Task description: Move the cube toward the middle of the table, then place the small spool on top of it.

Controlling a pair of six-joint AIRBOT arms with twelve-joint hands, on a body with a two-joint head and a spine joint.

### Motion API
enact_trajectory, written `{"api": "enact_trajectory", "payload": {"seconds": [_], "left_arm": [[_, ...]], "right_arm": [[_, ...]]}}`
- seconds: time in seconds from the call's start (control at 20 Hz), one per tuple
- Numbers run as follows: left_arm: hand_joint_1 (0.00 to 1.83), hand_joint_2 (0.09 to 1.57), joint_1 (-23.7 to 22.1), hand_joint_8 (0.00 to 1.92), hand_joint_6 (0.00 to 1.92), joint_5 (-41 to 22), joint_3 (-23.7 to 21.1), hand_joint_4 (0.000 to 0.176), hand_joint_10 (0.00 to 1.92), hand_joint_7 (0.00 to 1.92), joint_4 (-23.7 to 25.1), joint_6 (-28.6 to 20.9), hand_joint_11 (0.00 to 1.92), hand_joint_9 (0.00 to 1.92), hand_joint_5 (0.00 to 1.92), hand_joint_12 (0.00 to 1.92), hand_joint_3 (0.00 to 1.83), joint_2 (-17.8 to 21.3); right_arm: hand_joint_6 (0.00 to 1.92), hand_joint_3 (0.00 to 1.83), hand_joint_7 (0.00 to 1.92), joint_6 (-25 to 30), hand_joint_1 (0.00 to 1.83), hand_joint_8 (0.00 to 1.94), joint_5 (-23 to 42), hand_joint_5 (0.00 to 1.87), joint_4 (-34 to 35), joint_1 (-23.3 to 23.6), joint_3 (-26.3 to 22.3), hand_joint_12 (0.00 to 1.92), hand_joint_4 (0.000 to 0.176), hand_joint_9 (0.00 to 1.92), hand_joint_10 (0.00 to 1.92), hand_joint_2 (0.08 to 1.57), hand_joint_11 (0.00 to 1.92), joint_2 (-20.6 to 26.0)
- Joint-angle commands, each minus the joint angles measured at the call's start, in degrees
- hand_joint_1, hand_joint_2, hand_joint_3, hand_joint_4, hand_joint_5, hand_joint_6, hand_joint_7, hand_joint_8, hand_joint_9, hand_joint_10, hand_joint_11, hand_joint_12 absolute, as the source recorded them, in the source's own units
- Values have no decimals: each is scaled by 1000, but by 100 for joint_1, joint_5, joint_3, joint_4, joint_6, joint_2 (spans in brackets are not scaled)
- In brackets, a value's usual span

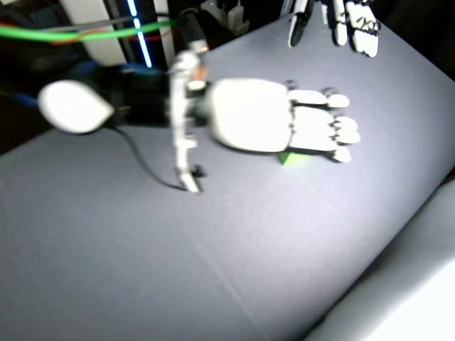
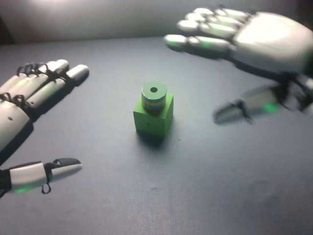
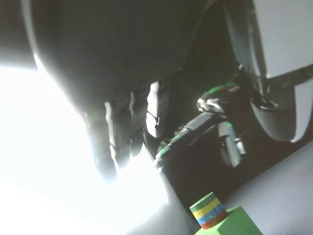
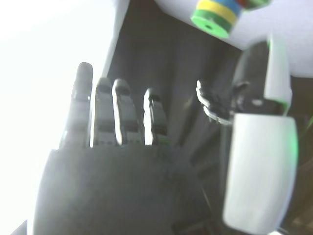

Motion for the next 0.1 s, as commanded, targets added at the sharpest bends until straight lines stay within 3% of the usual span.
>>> {"api": "enact_trajectory", "payload": {"seconds": [0.0, 0.05], "left_arm": [[687, 923, -2, 14, 0, -922, -8, 139, 0, 68, 25, -95, 56, 88, 0, 365, 7, 71], [730, 946, 47, 2, 0, -1080, -10, 80, 0, 119, 3, -186, 10, 136, 32, 665, 0, 93]], "right_arm": [[0, 23, 0, 17, 763, 0, 1641, 0, 609, -225, -141, 0, 176, 0, 0, 1045, 0, 259], [0, 12, 0, 17, 722, 0, 2267, 0, 972, -585, -320, 0, 176, 0, 0, 1089, 0, 451]]}}
